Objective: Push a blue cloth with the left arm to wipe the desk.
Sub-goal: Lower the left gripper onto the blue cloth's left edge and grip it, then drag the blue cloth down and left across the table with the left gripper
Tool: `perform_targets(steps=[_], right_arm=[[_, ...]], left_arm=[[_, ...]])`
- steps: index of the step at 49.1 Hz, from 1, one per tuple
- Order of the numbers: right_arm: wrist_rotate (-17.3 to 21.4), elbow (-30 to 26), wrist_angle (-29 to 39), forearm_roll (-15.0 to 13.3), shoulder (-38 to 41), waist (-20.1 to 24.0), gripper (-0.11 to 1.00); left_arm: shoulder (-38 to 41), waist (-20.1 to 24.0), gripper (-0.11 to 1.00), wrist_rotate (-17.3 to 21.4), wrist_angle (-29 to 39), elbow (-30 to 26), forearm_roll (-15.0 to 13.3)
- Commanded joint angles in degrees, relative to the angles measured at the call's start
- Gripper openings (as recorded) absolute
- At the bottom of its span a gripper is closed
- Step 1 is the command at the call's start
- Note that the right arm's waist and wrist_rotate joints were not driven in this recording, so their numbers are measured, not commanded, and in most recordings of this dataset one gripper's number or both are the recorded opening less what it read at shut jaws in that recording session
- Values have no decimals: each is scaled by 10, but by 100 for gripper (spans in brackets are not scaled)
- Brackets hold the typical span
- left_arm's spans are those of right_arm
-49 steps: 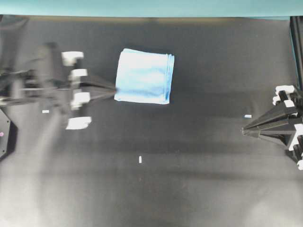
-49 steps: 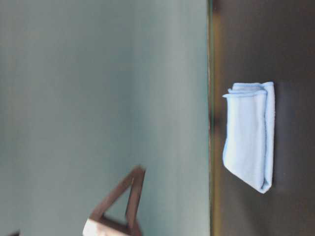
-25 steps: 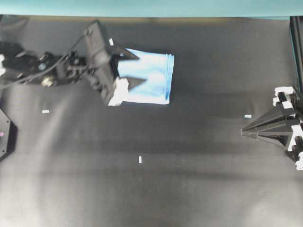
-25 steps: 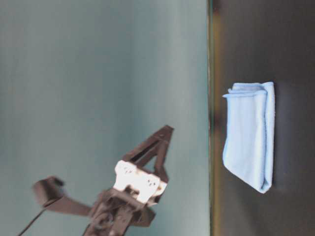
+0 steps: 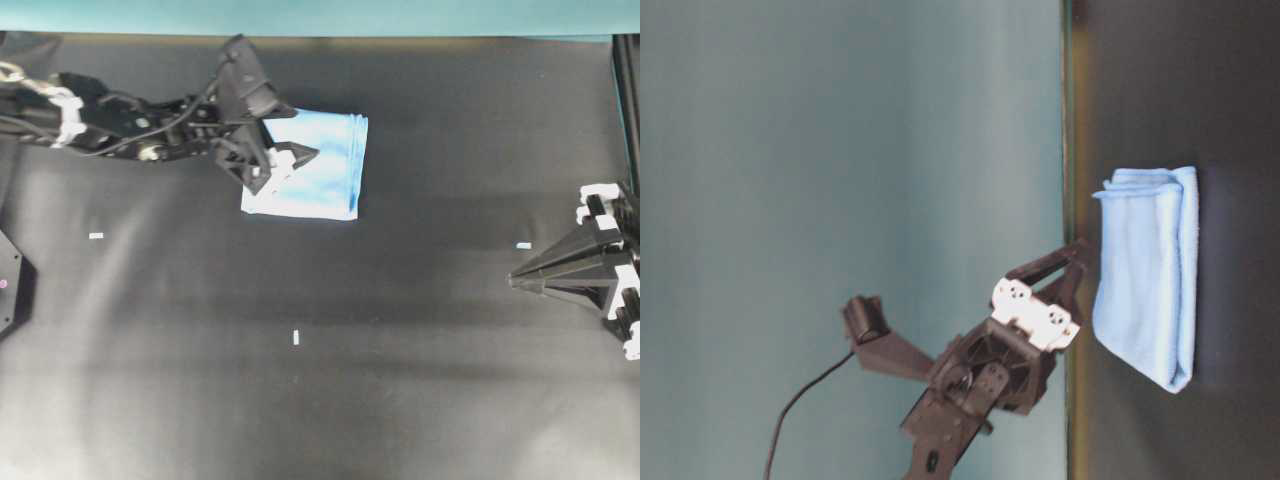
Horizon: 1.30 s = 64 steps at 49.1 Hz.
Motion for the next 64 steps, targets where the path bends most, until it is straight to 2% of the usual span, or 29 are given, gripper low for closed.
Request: perform_targets(steps=[1,16,38,64], right_arm=[[0,-3,-2,0,3,0,-1],[0,0,-2,1,3,0,-1],[0,4,-4,0,2,0,-1],[0,5,-4,1,1,0,-1]], left_arm=[[14,0,86,-2,-3,-18,2],[66,-18,86,-11,-3,-43,2],[71,-27,86,-11,-3,-22,3],[14,-134,86,-11,-6,83,3]])
